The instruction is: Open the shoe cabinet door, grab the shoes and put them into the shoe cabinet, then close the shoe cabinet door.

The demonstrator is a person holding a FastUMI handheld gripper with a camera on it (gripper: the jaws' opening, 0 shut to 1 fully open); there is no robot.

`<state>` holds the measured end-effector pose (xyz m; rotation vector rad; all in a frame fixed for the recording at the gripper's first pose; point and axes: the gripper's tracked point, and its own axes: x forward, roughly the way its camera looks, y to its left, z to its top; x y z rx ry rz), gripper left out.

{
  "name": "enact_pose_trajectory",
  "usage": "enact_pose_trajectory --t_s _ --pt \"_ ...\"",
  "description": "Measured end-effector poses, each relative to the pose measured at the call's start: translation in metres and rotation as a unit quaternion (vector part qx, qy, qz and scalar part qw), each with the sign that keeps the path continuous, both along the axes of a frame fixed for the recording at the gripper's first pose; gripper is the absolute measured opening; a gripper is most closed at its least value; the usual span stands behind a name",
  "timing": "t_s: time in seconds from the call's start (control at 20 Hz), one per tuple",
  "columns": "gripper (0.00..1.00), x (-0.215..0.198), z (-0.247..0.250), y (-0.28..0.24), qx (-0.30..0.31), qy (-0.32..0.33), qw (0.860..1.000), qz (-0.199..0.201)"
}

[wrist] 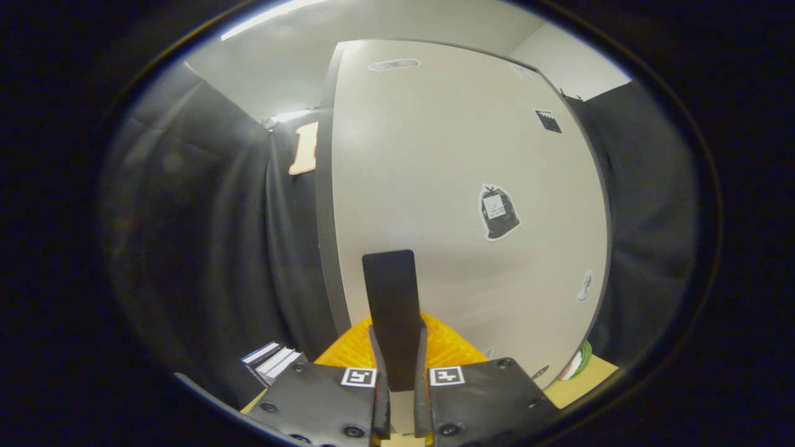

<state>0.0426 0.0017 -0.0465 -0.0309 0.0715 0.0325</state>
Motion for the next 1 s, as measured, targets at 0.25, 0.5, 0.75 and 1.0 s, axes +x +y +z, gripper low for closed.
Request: enact_pose_trajectory --t_s 0.25,0.5,0.75,1.0 --pt "0.16 -0.018 0.004 -0.008 -0.001 -0.018 1.0 -0.013" --pt "0.16 -0.038 0.01 -0.016 0.0 -0.027 1.0 -0.016" --pt "0.16 -0.066 0.012 -0.031 -0.007 -0.028 0.999 -0.032" --pt "0.16 -0.089 0.02 -0.047 -0.002 -0.034 0.998 -0.044"
